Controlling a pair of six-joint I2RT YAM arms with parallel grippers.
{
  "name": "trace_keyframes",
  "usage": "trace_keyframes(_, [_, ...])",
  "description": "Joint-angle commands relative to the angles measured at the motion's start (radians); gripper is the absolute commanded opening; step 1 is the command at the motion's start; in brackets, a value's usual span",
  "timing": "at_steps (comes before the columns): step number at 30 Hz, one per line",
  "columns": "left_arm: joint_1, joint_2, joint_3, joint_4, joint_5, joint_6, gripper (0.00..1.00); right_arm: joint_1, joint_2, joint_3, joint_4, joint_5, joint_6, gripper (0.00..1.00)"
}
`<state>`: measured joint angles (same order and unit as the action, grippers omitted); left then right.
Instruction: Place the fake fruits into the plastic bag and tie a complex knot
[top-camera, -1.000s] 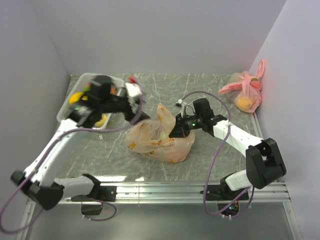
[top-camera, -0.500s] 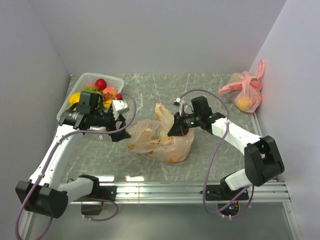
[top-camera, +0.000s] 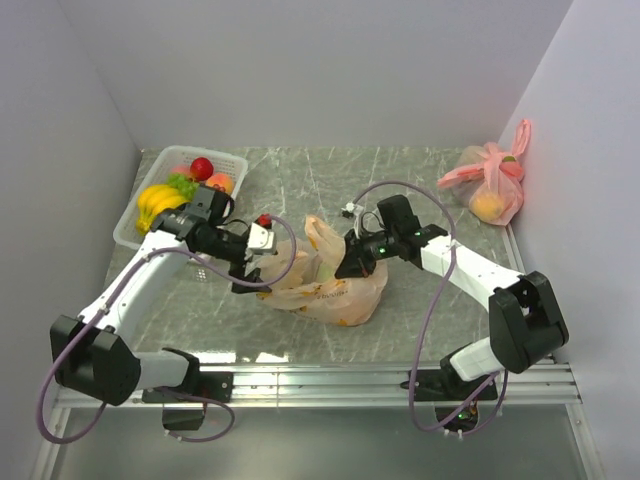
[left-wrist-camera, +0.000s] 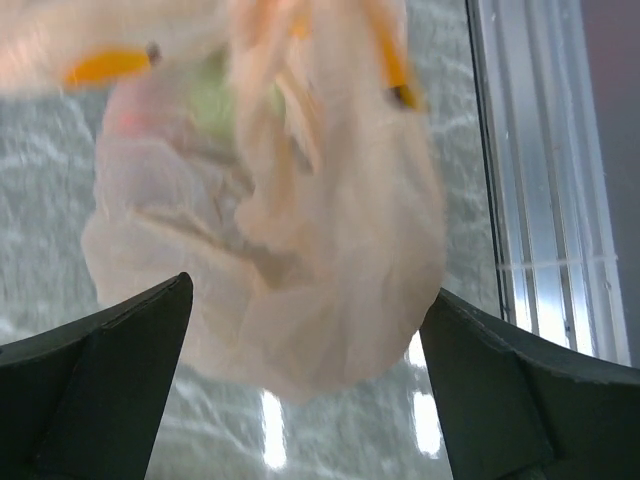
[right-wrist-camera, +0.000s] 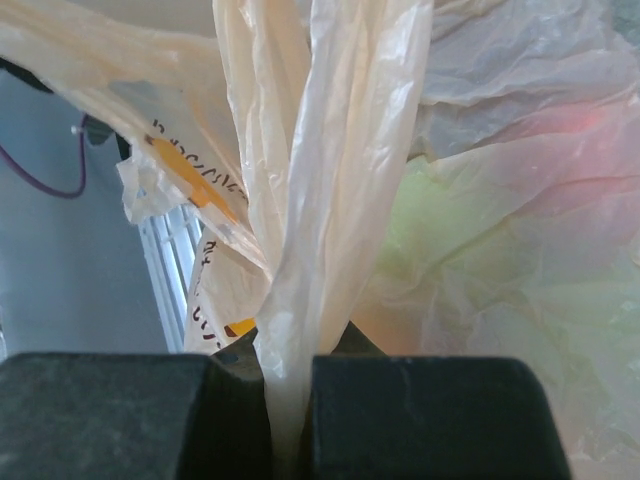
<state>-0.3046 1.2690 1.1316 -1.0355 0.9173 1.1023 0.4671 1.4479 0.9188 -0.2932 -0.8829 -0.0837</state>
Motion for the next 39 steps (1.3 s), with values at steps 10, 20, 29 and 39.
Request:
trace_keyframes(10, [-0.123, 0.116, 0.074, 0.224, 0.184, -0.2, 0.2, 0.067, 0.019, 0.138, -0.08, 0.009, -0.114, 0.0])
trace_keyframes(20, [-0.214, 0.056, 0.031, 0.374, 0.21, -0.34, 0.02, 0.102, 0.095, 0.187, -0.081, 0.068, -0.1, 0.0])
trace_keyframes(29, [-0.234, 0.053, 0.03, 0.464, 0.186, -0.449, 0.01, 0.104, 0.077, 0.18, -0.046, -0.02, -0.102, 0.0])
trace_keyframes(39, [-0.165, 0.09, -0.055, 0.752, 0.153, -0.677, 0.01, 0.102, 0.012, 0.149, -0.121, -0.113, -0.214, 0.12])
